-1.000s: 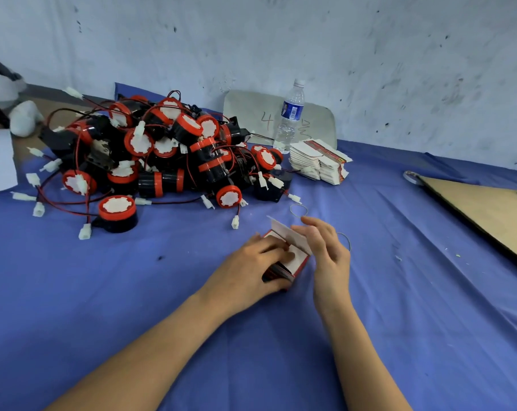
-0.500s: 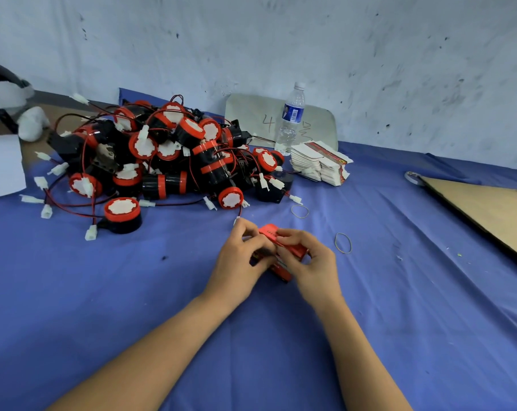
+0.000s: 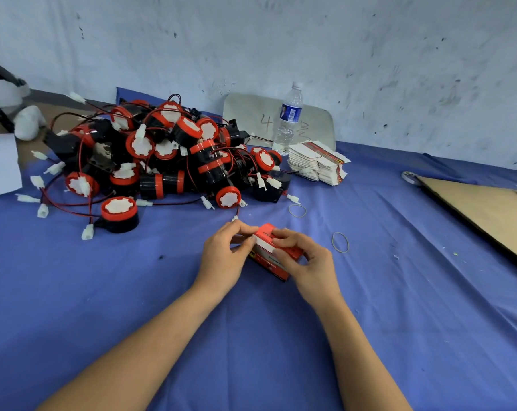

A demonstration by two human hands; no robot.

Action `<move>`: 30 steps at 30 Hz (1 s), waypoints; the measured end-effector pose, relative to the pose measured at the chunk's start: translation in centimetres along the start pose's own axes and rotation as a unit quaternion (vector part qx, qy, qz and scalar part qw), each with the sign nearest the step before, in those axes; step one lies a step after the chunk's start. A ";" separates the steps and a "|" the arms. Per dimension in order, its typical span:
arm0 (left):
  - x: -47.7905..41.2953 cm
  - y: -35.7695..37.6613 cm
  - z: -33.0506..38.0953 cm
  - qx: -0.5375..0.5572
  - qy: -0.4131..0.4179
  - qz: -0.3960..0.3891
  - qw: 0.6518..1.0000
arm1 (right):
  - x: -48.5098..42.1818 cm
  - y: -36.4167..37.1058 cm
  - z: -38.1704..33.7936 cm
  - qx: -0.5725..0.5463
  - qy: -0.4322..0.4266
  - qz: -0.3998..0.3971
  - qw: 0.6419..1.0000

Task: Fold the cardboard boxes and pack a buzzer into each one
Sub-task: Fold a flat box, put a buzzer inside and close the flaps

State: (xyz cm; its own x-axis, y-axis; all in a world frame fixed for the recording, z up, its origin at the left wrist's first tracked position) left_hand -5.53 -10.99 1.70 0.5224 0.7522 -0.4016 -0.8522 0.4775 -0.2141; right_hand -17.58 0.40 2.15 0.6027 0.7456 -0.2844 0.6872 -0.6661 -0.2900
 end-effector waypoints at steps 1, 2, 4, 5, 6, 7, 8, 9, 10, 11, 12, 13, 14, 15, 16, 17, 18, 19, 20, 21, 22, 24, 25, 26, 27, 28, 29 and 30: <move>-0.1 0.0 0.0 -0.003 0.000 -0.001 1.000 | 0.0 0.0 0.0 0.000 0.000 -0.003 1.000; -0.2 0.0 0.0 -0.009 0.002 -0.002 1.000 | 0.0 0.1 0.0 0.003 -0.002 -0.008 1.000; -0.3 0.1 -0.1 -0.019 0.004 -0.011 1.000 | 0.0 0.1 -0.1 0.024 -0.012 -0.013 1.000; -0.4 0.2 -0.2 -0.019 0.000 -0.020 1.000 | 0.0 0.1 -0.1 0.032 -0.016 -0.012 0.999; -0.5 0.4 -0.3 -0.015 -0.007 -0.030 0.999 | 0.0 0.1 -0.2 0.036 -0.019 -0.008 0.999; -0.5 0.6 -0.3 -0.010 -0.013 -0.042 0.999 | 0.0 0.1 -0.3 0.039 -0.023 -0.004 0.999; -0.4 0.8 -0.3 -0.007 -0.016 -0.055 0.998 | 0.0 0.1 -0.4 0.043 -0.029 0.000 0.999; -0.4 1.1 -0.2 -0.010 -0.013 -0.067 0.998 | -0.1 0.1 -0.6 0.051 -0.035 0.004 0.998; -0.3 1.3 0.0 -0.017 -0.006 -0.077 0.997 | -0.1 0.1 -0.7 0.060 -0.040 0.007 0.997; -0.3 1.5 0.1 -0.021 -0.003 -0.083 0.996 | -0.1 0.1 -0.7 0.067 -0.043 0.010 0.997; -0.3 1.5 0.1 -0.020 -0.004 -0.086 0.996 | -0.1 0.1 -0.8 0.073 -0.044 0.014 0.996; -0.4 1.6 0.0 -0.013 -0.010 -0.089 0.996 | -0.1 0.0 -0.8 0.079 -0.044 0.021 0.996; -0.4 1.8 0.0 -0.004 -0.016 -0.090 0.996 | -0.1 0.0 -0.9 0.084 -0.044 0.027 0.995; -0.5 1.9 -0.1 0.010 -0.025 -0.091 0.995 | -0.1 0.0 -1.0 0.089 -0.046 0.032 0.994; -0.5 2.1 -0.3 0.034 -0.040 -0.089 0.995 | -0.1 0.1 -1.1 0.092 -0.049 0.035 0.994; -0.5 2.4 -0.5 0.070 -0.060 -0.086 0.992 | -0.2 0.1 -1.2 0.095 -0.053 0.035 0.993; -0.4 2.7 -0.7 0.106 -0.083 -0.082 0.988 | -0.2 0.2 -1.3 0.096 -0.056 0.033 0.993; -0.4 2.9 -0.9 0.132 -0.102 -0.078 0.983 | -0.3 0.3 -1.3 0.094 -0.059 0.031 0.993; -0.3 3.1 -1.2 0.149 -0.118 -0.072 0.979 | -0.3 0.4 -1.2 0.090 -0.060 0.028 0.994; -0.3 3.1 -1.4 0.161 -0.129 -0.067 0.976 | -0.3 0.4 -1.2 0.085 -0.060 0.026 0.994; -0.3 3.2 -1.6 0.175 -0.139 -0.062 0.973 | -0.3 0.4 -1.2 0.080 -0.061 0.025 0.995; -0.3 3.1 -1.9 0.192 -0.148 -0.054 0.969 | -0.3 0.5 -1.1 0.069 -0.063 0.014 0.996; -0.3 3.0 -2.0 0.191 -0.148 -0.050 0.969 | -0.2 0.6 -1.0 0.062 -0.063 0.005 0.996; -0.3 3.0 -2.0 0.186 -0.144 -0.048 0.971 | -0.2 0.6 -1.0 0.053 -0.060 -0.004 0.997; -0.4 2.9 -1.9 0.177 -0.136 -0.050 0.974 | -0.2 0.7 -0.9 0.042 -0.057 -0.013 0.997; -0.5 2.7 -1.8 0.163 -0.124 -0.057 0.977 | -0.2 0.7 -0.9 0.031 -0.053 -0.022 0.998; -0.7 2.6 -1.6 0.145 -0.110 -0.069 0.981 | -0.2 0.8 -0.8 0.024 -0.050 -0.031 0.998; -0.9 2.5 -1.5 0.124 -0.094 -0.084 0.984 | -0.2 0.9 -0.7 0.020 -0.047 -0.041 0.998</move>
State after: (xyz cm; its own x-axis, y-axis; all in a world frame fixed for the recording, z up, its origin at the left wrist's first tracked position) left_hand -8.19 -11.11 0.18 0.6717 0.7129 -0.2016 -0.7317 0.6810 -0.0293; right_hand -16.80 -0.30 2.56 0.5026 0.7940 -0.3420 0.7153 -0.6041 -0.3512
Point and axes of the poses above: each hand's wrist, its own x-axis away from the middle knuckle, its own y-axis out of the palm, z = x × y, the point moved 10 cm from there along -x, towards the middle knuckle, and after that the axes turned 2 degrees about y, right-handed, at the moved point
